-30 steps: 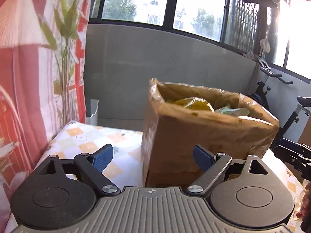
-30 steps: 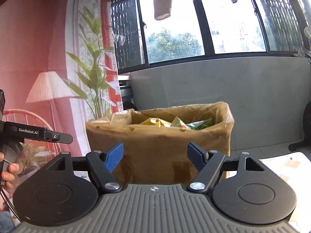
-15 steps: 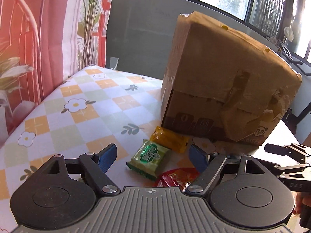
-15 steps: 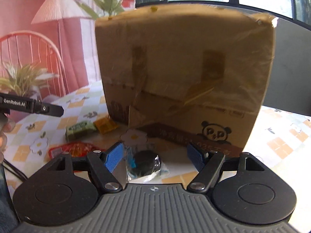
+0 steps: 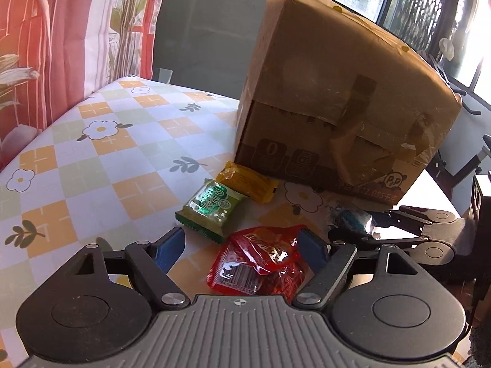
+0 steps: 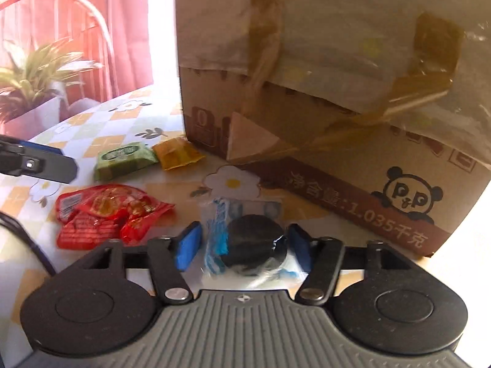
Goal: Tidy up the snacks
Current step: 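Close the right tool on the black round candy in blue-white wrapper, then grasp the red candy bag with the left tool while the right tool holds the black candy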
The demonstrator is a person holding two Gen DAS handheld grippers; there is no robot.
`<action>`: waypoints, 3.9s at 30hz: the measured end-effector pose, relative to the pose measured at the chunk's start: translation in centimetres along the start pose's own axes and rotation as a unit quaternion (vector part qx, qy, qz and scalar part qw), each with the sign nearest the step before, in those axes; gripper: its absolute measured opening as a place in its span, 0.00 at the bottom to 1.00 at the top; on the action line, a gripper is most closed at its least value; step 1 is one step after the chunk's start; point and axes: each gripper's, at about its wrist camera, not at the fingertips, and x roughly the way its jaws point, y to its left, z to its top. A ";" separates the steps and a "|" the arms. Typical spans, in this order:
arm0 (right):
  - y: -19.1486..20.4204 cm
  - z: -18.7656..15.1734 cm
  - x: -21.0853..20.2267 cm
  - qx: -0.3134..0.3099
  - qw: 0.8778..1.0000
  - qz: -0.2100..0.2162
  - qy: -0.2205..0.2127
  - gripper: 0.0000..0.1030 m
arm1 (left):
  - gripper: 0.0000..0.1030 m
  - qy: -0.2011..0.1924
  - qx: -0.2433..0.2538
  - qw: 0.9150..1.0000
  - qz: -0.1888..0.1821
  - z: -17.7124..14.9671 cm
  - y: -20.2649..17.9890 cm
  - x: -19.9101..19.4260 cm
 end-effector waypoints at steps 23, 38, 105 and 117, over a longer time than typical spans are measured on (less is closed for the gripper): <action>-0.9 -2.6 -4.4 0.068 0.995 -0.024 -0.066 0.49 | 0.79 0.021 0.068 0.996 -0.048 0.3 -2.8 1.9; -1.1 -3.0 -4.9 0.078 0.994 -0.020 -0.072 0.49 | 0.74 0.035 0.080 0.994 -0.066 -1.4 -4.2 2.4; -2.6 -3.6 -8.5 0.152 0.986 -0.045 -0.054 0.49 | 0.69 0.110 0.187 0.969 -0.118 6.4 -5.0 4.4; -5.5 -5.2 -8.8 0.167 0.981 -0.084 -0.043 0.49 | 0.67 0.088 0.187 0.973 -0.104 7.0 -6.0 6.0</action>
